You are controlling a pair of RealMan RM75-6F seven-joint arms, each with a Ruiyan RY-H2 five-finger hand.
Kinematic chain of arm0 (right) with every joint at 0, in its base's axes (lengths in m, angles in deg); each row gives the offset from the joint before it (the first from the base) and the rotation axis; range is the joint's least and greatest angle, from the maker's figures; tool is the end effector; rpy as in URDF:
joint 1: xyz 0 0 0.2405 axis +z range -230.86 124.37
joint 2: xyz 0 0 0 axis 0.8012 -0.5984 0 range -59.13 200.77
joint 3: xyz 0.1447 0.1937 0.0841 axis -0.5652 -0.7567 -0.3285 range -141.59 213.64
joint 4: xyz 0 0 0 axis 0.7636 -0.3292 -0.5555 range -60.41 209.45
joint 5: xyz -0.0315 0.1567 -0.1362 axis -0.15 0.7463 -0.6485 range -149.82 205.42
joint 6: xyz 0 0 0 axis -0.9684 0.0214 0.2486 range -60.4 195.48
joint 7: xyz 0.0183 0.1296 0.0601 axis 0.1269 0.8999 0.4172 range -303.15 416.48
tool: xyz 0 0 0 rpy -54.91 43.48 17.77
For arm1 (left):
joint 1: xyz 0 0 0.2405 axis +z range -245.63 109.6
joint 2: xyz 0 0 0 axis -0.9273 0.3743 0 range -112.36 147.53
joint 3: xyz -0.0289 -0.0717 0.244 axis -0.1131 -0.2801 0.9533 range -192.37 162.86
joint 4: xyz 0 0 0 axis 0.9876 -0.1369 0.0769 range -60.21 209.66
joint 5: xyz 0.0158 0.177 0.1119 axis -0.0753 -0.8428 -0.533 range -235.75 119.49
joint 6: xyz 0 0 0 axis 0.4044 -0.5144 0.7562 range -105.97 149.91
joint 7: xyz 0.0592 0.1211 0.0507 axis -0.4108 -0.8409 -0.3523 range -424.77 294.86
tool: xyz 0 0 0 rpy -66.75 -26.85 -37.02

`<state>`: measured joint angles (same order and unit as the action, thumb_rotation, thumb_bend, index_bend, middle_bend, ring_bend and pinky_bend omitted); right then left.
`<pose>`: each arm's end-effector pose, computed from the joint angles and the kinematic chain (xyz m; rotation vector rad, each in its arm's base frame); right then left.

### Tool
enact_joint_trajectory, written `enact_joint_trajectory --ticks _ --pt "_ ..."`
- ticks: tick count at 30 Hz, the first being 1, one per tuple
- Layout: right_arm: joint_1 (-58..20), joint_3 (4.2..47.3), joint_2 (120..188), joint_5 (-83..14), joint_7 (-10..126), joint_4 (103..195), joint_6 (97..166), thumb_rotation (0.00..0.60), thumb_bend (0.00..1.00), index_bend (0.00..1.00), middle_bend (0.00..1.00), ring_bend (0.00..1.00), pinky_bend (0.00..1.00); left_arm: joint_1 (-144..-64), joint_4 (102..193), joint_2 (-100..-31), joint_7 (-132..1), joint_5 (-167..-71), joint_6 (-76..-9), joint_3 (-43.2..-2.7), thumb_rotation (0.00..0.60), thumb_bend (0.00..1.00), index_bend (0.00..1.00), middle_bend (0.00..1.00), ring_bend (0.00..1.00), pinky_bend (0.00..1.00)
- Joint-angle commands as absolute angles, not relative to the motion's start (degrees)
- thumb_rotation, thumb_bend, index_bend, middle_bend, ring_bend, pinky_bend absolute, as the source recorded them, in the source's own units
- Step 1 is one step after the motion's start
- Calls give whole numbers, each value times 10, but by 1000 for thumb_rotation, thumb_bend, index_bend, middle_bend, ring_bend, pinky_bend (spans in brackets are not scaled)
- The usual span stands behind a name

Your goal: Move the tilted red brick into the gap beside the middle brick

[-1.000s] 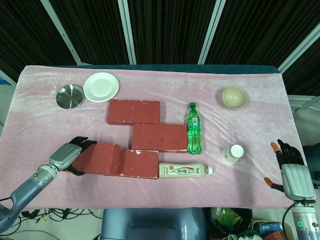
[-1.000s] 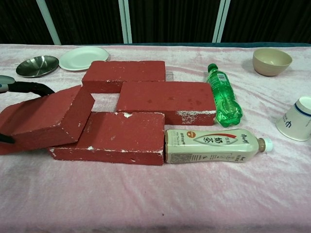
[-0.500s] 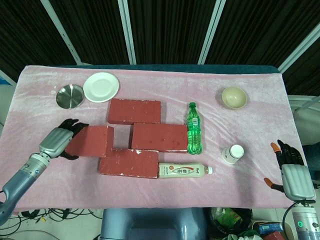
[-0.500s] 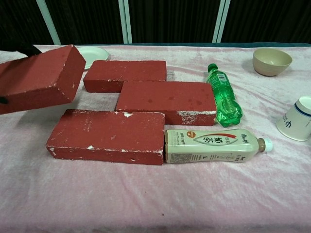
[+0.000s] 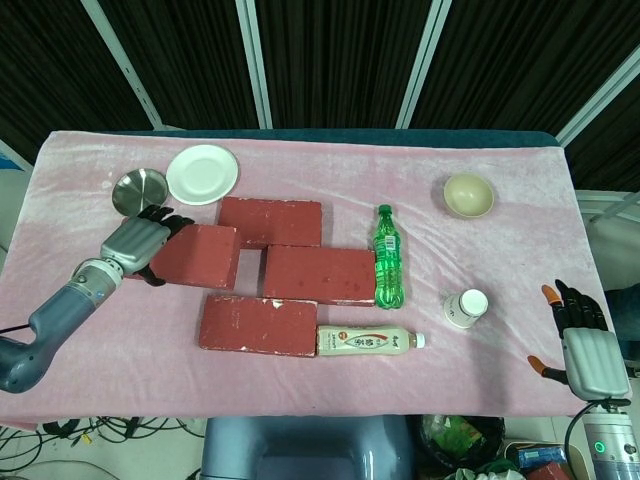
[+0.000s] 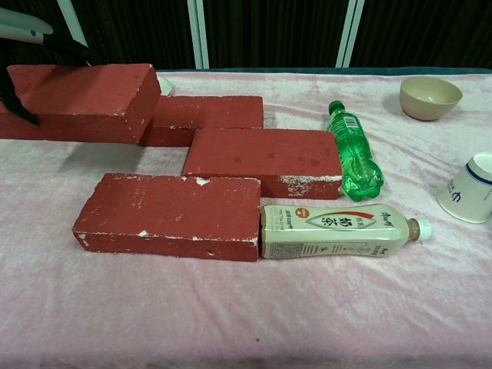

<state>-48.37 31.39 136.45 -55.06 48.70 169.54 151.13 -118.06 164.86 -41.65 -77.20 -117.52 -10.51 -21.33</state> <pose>-0.3051 -0.1865 0.1498 1.3672 -0.8782 0.8360 -0.1884 0.3870 0.1148 -1.9858 -0.9076 -0.5220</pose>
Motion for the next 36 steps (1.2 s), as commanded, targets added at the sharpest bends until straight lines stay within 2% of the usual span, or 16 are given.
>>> enact_joint_trajectory --ticks 1,14,25,36 --pt "-484 314 1364 -550 488 1696 1512 600 41 0 0 0 78 -1220 1631 -442 -818 -1095 -89 -197 600 307 246 278 0 0" --pt "-484 313 1364 -547 487 1696 1511 600 43 0 0 0 78 -1266 1601 -490 -858 -987 -76 -151 600 307 248 276 0 0" --pt "-483 313 1363 -547 489 1696 1510 600 42 0 0 0 78 -1280 1579 -520 -867 -961 -90 -128 600 306 251 273 0 0" --pt "-483 313 1363 -545 490 1697 1508 600 43 0 0 0 78 -1294 1566 -551 -881 -947 -118 -125 600 305 256 272 0 0"
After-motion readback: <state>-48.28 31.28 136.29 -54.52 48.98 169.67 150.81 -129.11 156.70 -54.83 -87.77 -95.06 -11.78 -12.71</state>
